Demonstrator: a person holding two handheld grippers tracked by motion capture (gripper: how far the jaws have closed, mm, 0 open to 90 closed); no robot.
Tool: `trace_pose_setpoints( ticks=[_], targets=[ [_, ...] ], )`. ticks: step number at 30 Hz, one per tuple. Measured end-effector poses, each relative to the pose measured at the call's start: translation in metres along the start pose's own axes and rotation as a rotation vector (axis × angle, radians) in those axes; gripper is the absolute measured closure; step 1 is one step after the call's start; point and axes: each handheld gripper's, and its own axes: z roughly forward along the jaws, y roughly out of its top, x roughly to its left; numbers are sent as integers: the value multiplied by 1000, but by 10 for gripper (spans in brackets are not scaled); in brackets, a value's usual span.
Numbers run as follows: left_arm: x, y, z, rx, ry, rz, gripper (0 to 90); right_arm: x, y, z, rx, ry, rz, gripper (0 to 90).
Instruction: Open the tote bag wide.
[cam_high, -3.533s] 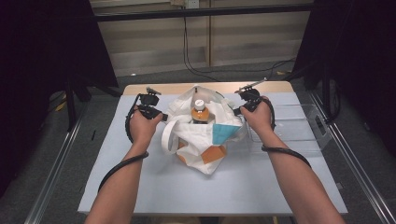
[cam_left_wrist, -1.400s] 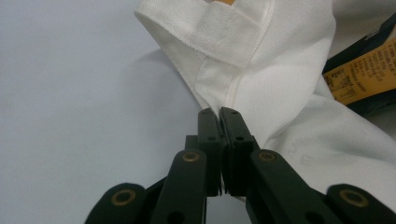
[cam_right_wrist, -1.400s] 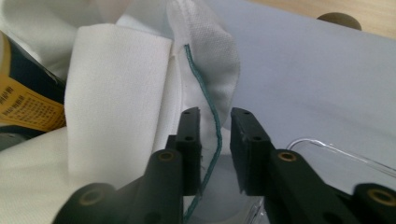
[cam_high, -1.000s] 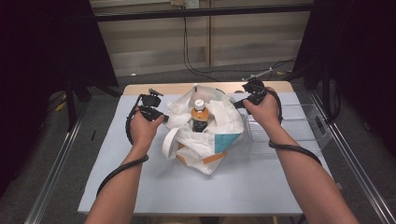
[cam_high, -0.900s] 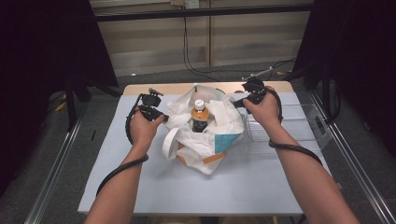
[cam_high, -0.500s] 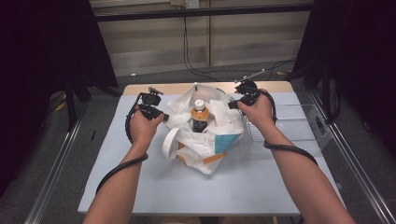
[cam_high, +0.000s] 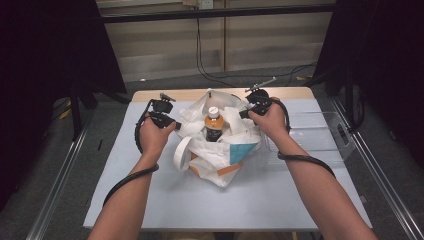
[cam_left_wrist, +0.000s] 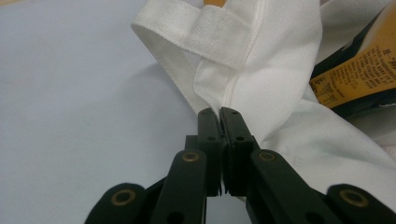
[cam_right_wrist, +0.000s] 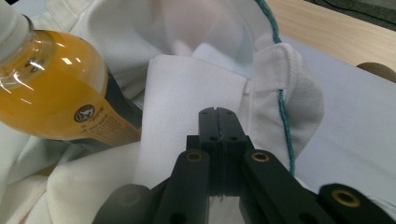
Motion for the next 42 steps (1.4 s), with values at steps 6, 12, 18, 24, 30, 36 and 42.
trace_pose_setpoints(
  ticks=[6,12,18,24,30,36,42],
  targets=[
    [-1,1,2,-3,-3,-7,877,5,2,4,-4,27,-13,900],
    [-1,1,2,-7,-6,-10,877,16,5,12,-19,55,-26,900],
    [0,2,6,3,-8,-7,877,21,5,17,-1,56,-44,900],
    [-1,-1,10,3,-12,-10,877,17,2,21,11,50,-20,900],
    [1,-4,14,5,-17,-20,877,16,-2,26,15,41,-23,900],
    [1,-8,18,13,-14,-18,877,16,-5,29,25,32,-22,900],
    [3,-13,21,11,-25,-39,878,16,-7,32,38,29,-23,900]
  ],
)
